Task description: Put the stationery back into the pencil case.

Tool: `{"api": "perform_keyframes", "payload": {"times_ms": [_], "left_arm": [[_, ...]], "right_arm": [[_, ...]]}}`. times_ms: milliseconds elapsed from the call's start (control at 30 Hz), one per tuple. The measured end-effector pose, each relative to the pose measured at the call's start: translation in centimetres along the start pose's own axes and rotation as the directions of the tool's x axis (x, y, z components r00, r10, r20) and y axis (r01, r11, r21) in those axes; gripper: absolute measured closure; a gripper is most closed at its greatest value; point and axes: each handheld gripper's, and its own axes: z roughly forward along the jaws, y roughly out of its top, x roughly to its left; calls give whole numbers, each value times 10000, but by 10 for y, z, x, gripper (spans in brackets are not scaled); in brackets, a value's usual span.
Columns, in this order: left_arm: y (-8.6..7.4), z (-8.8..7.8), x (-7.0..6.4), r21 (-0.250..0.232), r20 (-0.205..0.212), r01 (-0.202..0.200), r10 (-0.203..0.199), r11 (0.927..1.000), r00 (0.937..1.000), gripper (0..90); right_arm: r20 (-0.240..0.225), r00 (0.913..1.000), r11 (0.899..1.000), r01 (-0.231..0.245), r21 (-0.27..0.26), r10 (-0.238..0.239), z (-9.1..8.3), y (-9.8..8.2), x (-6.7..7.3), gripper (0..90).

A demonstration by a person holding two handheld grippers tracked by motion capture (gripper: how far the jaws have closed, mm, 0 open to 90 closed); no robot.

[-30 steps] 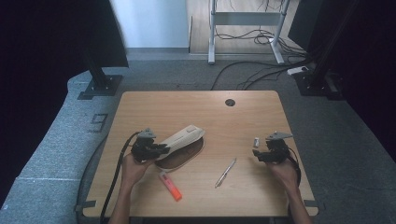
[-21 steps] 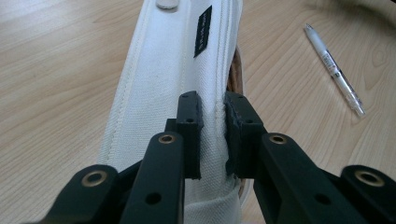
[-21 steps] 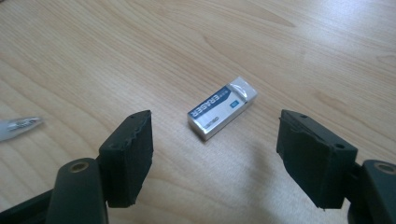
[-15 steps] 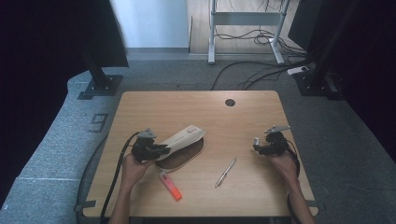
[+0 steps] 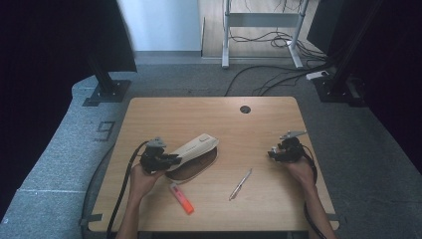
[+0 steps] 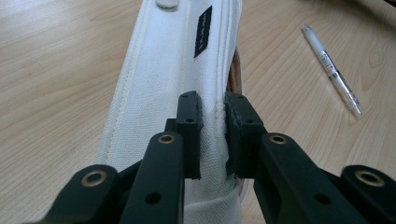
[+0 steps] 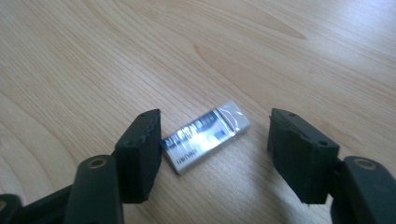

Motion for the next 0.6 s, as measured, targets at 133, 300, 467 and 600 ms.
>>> {"api": "perform_keyframes", "payload": {"times_ms": [133, 300, 467, 600], "left_arm": [[0, 0, 0, 7, 13, -13, 13, 10000, 10000, 768], [0, 0, 0, 12, 12, -17, 17, 10000, 10000, 768], [0, 0, 0, 20, 6, -24, 24, 10000, 10000, 768], [0, 0, 0, 19, 16, -14, 14, 10000, 10000, 768]], "right_arm": [[-67, 9998, 9998, 182, 39, -181, 1, 2, 2, 437], [8, 9999, 9998, 149, 89, -149, 0, 2, 3, 453], [190, 9998, 10000, 9, 61, -10, -2, 0, 4, 460], [160, 9999, 10000, -60, 24, 60, -5, 0, 4, 461]]}}
